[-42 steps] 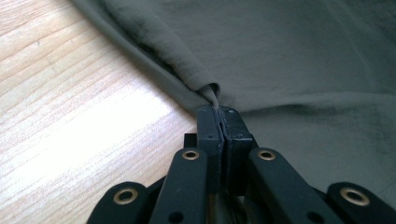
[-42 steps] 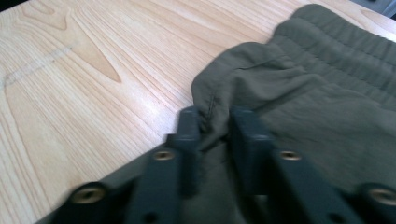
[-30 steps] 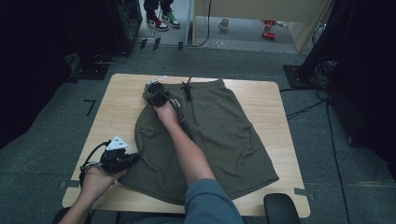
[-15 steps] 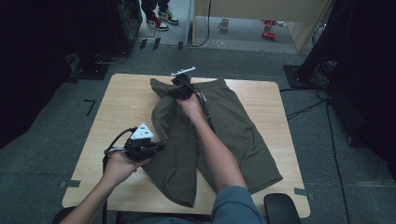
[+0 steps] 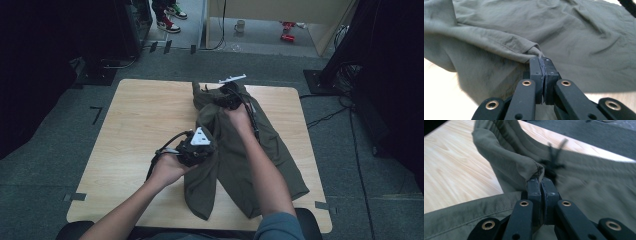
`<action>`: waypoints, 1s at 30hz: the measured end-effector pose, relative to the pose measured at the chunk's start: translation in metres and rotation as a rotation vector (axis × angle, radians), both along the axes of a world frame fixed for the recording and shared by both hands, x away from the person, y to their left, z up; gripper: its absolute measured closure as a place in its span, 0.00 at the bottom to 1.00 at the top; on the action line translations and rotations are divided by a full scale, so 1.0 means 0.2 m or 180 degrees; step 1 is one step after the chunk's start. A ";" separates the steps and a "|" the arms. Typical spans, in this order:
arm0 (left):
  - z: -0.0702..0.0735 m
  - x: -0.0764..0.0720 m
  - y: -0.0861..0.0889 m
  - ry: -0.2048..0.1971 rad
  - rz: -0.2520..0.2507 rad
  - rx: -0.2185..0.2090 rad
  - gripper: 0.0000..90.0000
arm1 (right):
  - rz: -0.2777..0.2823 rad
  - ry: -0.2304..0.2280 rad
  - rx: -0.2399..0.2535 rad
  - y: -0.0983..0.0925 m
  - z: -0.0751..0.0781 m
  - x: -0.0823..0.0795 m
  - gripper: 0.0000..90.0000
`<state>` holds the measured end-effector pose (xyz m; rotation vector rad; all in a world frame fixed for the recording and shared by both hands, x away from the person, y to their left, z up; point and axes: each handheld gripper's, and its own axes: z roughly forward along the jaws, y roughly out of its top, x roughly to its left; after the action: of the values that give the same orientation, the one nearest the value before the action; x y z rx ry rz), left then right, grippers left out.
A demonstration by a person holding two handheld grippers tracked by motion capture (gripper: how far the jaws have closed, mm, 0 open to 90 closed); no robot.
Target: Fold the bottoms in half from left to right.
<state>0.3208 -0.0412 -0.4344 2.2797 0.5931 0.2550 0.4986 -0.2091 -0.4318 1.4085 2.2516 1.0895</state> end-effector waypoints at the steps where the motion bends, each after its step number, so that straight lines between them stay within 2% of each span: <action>1: -0.02 0.01 -0.03 0.0015 -0.0016 0.0012 0.99 | -0.0032 0.0017 -0.0014 -0.03 -0.01 0.00 0.97; 6: -0.08 0.03 -0.15 0.0021 -0.0094 0.0078 0.99 | -0.0173 0.0169 -0.0191 -0.17 -0.09 0.00 0.96; 8: -0.12 0.05 -0.19 0.0072 -0.0096 0.0059 0.99 | -0.0245 0.0198 -0.0268 -0.21 -0.12 0.00 0.96; 10: -0.16 0.07 -0.23 0.0100 -0.0084 0.0097 0.99 | -0.0306 0.0305 -0.0322 -0.25 -0.16 0.00 0.96; 12: -0.20 0.09 -0.26 0.0179 -0.0082 0.0126 0.99 | -0.0342 0.0353 -0.0381 -0.28 -0.20 0.00 0.96; 16: -0.27 0.11 -0.31 0.0175 -0.0090 0.0324 0.99 | -0.0378 0.0471 -0.0469 -0.30 -0.26 0.01 0.96; 19: -0.31 0.12 -0.31 0.0186 -0.0101 0.0422 0.99 | -0.0346 0.0507 -0.0606 -0.30 -0.29 0.01 0.95; 21: -0.31 0.13 -0.30 0.0227 -0.0112 0.0412 0.99 | -0.0339 0.0516 -0.0652 -0.29 -0.30 0.01 0.95; 27: -0.30 0.16 -0.24 0.0146 -0.0110 0.0584 0.99 | -0.0333 0.0520 -0.0696 -0.28 -0.30 0.01 0.96; 30: -0.30 0.20 -0.16 0.0124 -0.0051 0.0593 0.99 | -0.0339 0.0527 -0.0680 -0.27 -0.30 0.01 0.96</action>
<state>0.3601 -0.0731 -0.4948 2.4727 0.5920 0.2683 0.5007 -0.2626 -0.4917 1.5558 2.2933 0.6991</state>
